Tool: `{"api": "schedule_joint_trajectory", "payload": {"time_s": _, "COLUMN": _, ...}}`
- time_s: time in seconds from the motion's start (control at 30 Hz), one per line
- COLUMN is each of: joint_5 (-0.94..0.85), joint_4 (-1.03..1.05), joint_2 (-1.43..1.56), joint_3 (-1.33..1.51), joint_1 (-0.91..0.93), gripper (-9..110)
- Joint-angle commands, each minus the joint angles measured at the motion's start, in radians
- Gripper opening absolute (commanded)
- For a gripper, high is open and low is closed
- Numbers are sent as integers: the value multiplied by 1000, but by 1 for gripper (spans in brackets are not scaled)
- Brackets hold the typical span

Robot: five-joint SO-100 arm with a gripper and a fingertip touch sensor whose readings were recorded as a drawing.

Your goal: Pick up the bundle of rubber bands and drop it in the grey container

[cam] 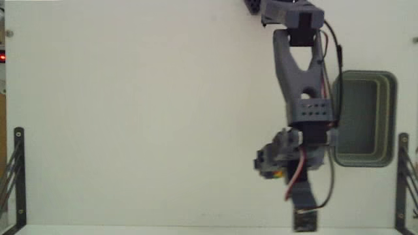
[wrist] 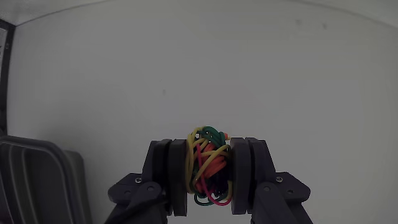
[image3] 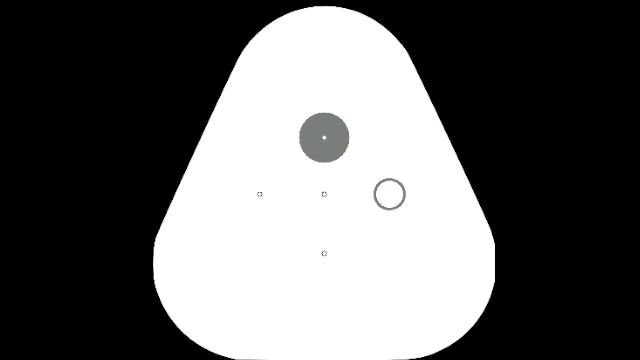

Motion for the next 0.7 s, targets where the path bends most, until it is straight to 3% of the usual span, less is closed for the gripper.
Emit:
{"api": "schedule_joint_trajectory", "payload": {"time_s": 0.0, "joint_5": 3, "joint_4": -13, "joint_2": 116, "joint_3": 23, "joint_1": -83, "gripper": 37}}
{"api": "schedule_joint_trajectory", "payload": {"time_s": 0.67, "joint_5": 3, "joint_4": -32, "joint_2": 271, "joint_3": 197, "joint_1": -435, "gripper": 37}}
